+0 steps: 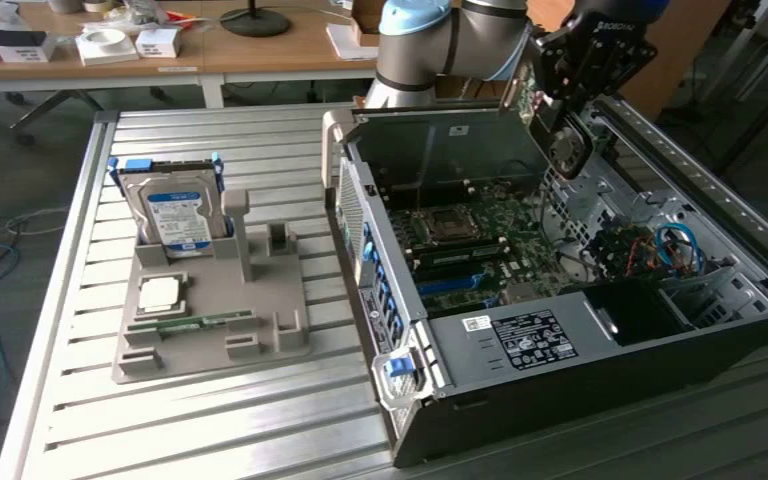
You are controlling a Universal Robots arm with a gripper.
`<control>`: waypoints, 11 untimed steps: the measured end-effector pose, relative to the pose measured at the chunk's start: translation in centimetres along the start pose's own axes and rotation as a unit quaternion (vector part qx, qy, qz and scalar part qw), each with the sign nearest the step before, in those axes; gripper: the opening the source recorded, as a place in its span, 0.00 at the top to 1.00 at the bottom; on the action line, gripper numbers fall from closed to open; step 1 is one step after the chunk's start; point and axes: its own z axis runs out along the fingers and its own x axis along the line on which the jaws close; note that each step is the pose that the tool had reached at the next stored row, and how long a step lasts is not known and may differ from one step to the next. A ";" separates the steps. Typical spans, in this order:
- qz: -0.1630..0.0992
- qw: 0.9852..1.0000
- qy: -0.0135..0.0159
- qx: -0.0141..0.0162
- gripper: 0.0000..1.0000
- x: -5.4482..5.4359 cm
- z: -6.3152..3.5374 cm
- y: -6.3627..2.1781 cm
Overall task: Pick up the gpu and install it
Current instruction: 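Pick up the gpu and move the gpu toward the slot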
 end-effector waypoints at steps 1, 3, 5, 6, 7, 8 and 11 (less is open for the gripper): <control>0.000 1.000 0.000 0.000 0.74 -0.1 0.00 0.00; 0.000 1.000 0.000 0.000 0.74 -0.1 0.00 0.00; 0.000 1.000 0.000 0.000 0.74 -0.1 0.00 0.00; 0.000 1.000 0.000 0.000 0.74 -0.1 0.00 0.00; 0.000 1.000 0.000 0.000 0.74 -0.1 0.00 0.00; 0.000 1.000 0.000 0.000 0.74 -0.1 0.00 0.00; 0.000 1.000 0.000 0.000 0.74 -0.1 0.00 0.00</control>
